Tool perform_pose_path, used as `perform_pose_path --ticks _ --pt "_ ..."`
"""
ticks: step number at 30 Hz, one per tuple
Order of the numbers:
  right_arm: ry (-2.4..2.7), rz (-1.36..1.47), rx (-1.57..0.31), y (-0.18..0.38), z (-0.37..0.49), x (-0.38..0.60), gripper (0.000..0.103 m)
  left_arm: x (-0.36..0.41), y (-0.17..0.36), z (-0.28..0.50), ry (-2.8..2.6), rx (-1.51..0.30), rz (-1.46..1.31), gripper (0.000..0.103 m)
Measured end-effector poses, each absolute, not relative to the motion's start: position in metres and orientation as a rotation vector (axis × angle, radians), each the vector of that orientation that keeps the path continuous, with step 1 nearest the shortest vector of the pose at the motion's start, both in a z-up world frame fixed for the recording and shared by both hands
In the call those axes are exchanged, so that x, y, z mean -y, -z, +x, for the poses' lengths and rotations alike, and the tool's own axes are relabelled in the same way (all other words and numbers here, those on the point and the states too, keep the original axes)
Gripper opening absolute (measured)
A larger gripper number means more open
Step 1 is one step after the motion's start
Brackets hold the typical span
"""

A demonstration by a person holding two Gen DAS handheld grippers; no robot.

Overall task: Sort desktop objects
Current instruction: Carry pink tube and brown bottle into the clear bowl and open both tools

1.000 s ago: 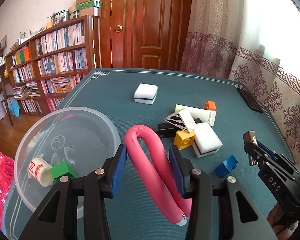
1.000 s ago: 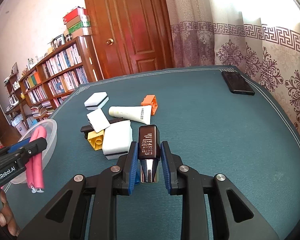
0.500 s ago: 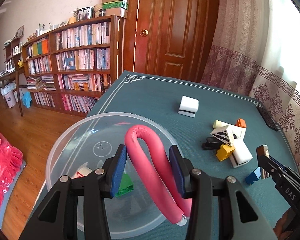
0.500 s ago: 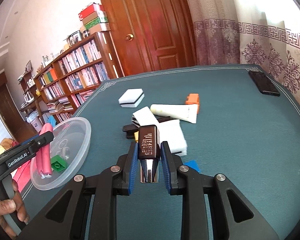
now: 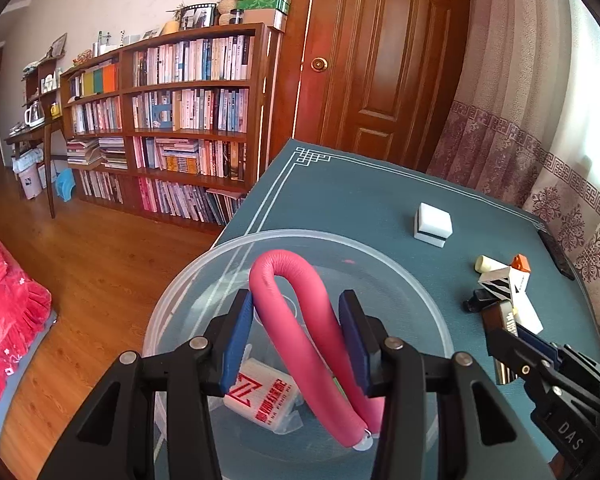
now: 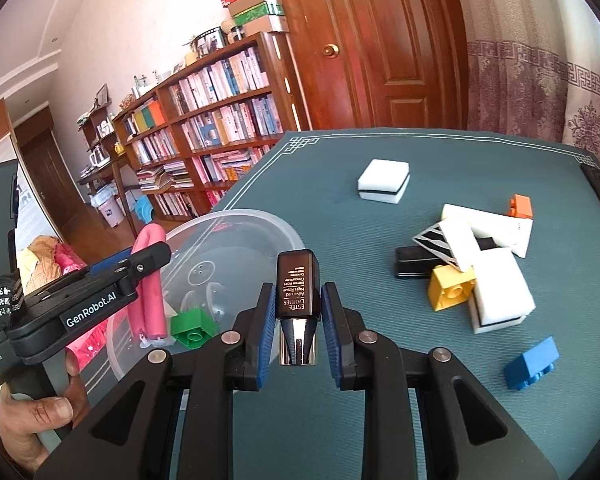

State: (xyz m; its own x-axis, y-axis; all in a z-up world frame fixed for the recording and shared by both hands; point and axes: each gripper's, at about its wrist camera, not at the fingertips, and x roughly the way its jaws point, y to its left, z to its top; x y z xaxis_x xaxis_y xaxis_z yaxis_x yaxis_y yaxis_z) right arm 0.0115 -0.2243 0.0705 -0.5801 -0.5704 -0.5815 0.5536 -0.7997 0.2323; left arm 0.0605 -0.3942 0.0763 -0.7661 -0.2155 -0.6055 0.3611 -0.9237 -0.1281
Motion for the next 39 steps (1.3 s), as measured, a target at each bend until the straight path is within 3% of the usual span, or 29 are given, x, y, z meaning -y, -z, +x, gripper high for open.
perform_pose_path --ticks 14,15,16,18,19,21,32,39 --pt "2.273 0.914 -0.04 -0.053 0.009 0.278 0.026 0.426 -0.068 0.062 2.661 -0.408 0.882 0.052" --pt "2.269 0.92 -0.039 -0.052 0.008 0.279 0.027 0.427 -0.068 0.061 2.662 -0.424 0.883 0.061" --pt "2.266 0.922 -0.037 -0.051 0.008 0.28 0.029 0.429 -0.067 0.061 2.662 -0.443 0.88 0.079" --pt "2.271 0.911 -0.035 -0.052 0.007 0.279 0.051 0.432 -0.068 0.063 2.655 -0.477 0.855 0.093" --pt "2.278 0.895 -0.034 -0.053 0.009 0.278 0.056 0.434 -0.069 0.064 2.656 -0.493 0.843 0.094" --pt "2.3 0.86 -0.037 -0.057 0.012 0.276 0.061 0.437 -0.068 0.065 2.655 -0.517 0.84 0.095" --pt "2.328 0.868 0.027 -0.059 0.008 0.258 0.061 0.427 -0.067 0.066 2.624 -0.453 0.852 0.095" --pt "2.369 0.856 0.067 -0.062 0.006 0.24 0.061 0.418 -0.071 0.064 2.63 -0.422 0.843 0.101"
